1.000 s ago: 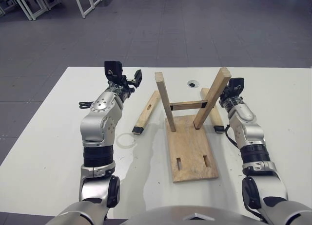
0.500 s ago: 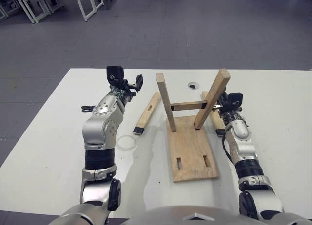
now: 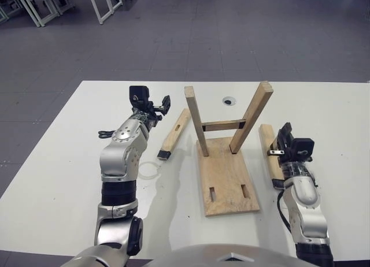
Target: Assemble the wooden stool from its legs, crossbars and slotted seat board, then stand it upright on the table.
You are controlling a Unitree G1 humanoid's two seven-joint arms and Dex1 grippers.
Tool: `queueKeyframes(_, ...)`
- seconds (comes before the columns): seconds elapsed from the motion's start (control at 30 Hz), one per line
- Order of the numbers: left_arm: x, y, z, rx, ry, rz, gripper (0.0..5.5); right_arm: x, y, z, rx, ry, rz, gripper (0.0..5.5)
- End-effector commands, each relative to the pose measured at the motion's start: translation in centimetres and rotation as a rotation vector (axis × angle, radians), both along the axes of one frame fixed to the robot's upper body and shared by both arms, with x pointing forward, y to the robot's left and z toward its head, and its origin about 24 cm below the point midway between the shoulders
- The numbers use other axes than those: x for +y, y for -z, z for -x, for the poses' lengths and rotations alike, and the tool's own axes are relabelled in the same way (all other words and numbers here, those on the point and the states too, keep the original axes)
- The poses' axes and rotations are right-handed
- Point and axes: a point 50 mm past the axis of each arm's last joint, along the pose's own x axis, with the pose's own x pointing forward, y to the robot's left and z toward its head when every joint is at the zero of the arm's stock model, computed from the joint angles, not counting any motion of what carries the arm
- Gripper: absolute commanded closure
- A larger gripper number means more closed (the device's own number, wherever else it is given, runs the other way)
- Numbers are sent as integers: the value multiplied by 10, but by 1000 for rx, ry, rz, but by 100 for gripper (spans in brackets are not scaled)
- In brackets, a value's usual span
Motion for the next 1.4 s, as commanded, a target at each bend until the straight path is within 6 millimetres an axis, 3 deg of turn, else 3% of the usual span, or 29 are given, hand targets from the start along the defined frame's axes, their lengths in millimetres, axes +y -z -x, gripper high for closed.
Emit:
queueKeyframes(0.03, 2, 3, 2, 10, -6, -16, 170, -6, 10, 0, 77, 43, 23, 510)
queueKeyframes(0.07, 2, 3, 2, 11, -6, -17, 170, -8, 7, -4, 65, 44, 26, 470)
queueKeyframes(0.33, 1, 2, 1, 8, -4, -20, 170, -12, -6, -15, 45, 40, 13, 317)
queueKeyframes(0.47, 2, 3, 3, 8, -15, -18, 170, -10, -28, -24, 1, 40, 16, 242)
queueKeyframes(0.87, 0, 6, 6, 14, -31, -6, 170, -4, -124, -48, -117, 47, -3, 238)
queueKeyframes(0.93, -1, 7, 7, 14, -36, -3, 170, -4, -123, -60, -53, 35, -11, 276)
queueKeyframes(1.13, -2, 7, 6, 12, -34, 1, 170, -6, -99, -83, 192, 53, -23, 276)
queueKeyframes(1.17, -3, 7, 6, 12, -31, 1, 170, -7, -106, -85, 162, 67, -39, 276)
queueKeyframes(1.3, -3, 7, 6, 14, -27, -1, 170, 2, -185, -79, -186, 61, -121, 276)
queueKeyframes(1.37, -2, 7, 7, 16, -32, -2, 170, 3, -178, -81, -151, 66, -116, 276)
queueKeyframes(1.4, -3, 7, 7, 16, -33, -2, 170, 0, -149, -87, -37, 84, -114, 276)
